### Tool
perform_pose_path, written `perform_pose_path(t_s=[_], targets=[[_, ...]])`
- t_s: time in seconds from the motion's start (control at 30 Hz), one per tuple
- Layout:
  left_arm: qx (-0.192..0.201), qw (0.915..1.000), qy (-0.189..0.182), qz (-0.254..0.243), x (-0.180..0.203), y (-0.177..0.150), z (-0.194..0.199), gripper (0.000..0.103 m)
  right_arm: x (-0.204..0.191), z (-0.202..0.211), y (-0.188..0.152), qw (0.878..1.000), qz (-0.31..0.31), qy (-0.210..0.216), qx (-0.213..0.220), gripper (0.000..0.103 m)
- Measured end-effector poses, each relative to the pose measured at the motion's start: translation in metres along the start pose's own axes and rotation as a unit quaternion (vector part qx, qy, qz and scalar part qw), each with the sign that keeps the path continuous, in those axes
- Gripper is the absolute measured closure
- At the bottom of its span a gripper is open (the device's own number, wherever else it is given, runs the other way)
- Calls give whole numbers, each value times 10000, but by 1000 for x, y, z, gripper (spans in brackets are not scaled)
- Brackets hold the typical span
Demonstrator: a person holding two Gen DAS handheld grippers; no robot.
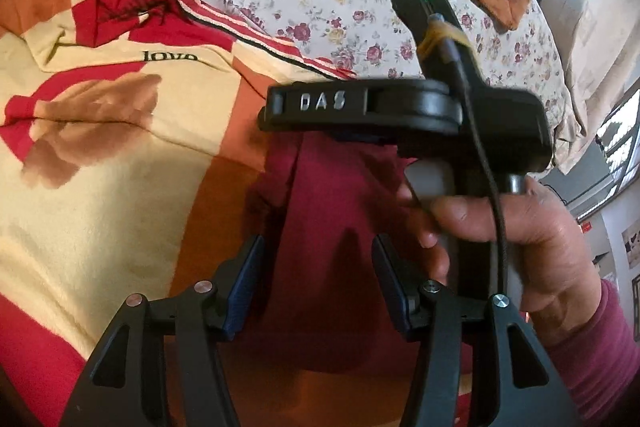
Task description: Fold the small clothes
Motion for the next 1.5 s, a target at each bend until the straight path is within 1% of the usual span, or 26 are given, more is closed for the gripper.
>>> perform_pose_path(t_s=[0.03,0.07,0.1,0.13,0.17,0.2,0.3,0.43,0.53,0.57,0.6,0.7,0.77,0.8,0.83,0.9,0.97,1.03,1.17,1.27,1.37,1.43,1.5], targets=[[6,10000,-3,13,-1,0,0,69,-2,0,-1,9999,88,-77,60,37],[17,10000,-8,22,-1,0,1,69,-2,2,-2,9997,137,-175,134,53],[29,10000,-4,24,-1,0,1,69,0,4,-3,9994,174,-239,198,61],[40,10000,2,16,-1,1,1,69,3,8,-4,9994,177,-141,256,76],[53,10000,13,-1,-1,0,2,69,7,14,-6,9995,128,34,285,84],[67,10000,41,-31,-1,0,1,68,10,21,-8,9994,65,144,309,85],[115,9996,163,-197,4,0,-2,68,21,49,-16,9973,-104,443,581,88],[120,9989,235,-386,8,-1,-7,68,37,73,-28,9942,-285,762,705,88],[143,9989,95,-446,10,0,-9,68,45,80,-34,9925,-388,893,735,88],[167,9989,-5,-434,10,0,-8,71,46,81,-35,9920,-449,930,730,88],[191,9989,-205,-376,10,1,-6,77,48,82,-36,9916,-488,957,722,88],[305,9981,-538,-82,4,6,2,78,52,87,-39,9908,-556,969,765,89],[415,9977,-537,84,-1,10,6,78,55,94,-41,9900,-555,1006,814,89],[464,9976,-497,118,-2,11,9,76,55,98,-43,9900,-523,1005,840,89],[470,9977,-473,93,-2,12,10,74,55,101,-44,9900,-497,1009,854,89],[489,9981,-367,-109,4,12,12,62,57,106,-48,9900,-478,988,886,89],[402,9981,-346,-313,12,10,11,61,58,110,-49,9904,-469,935,905,89],[325,9975,-469,-413,17,10,11,61,61,114,-48,9903,-500,915,916,89],[400,9942,-733,-673,27,11,20,54,65,117,-49,9907,-520,861,916,89],[237,9959,-679,-540,21,13,13,53,67,121,-50,9910,-509,869,879,89],[99,9977,-537,-396,16,13,5,53,64,128,-53,9925,-350,763,887,89],[6,9979,-513,-402,16,12,1,54,63,130,-54,9932,-290,702,886,89],[3,9976,-483,-495,18,10,0,54,64,132,-55,9933,-293,703,873,89]])
Point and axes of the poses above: each gripper's, at about its wrist camera, not at the fingertips, and z roughly against the way its jaws point, x to its right, y to its top, the point moved 2 cm from there along -z, roughly the way its jaws point, and after that the axes turned 11 degrees about -y, right-handed, at the moved point
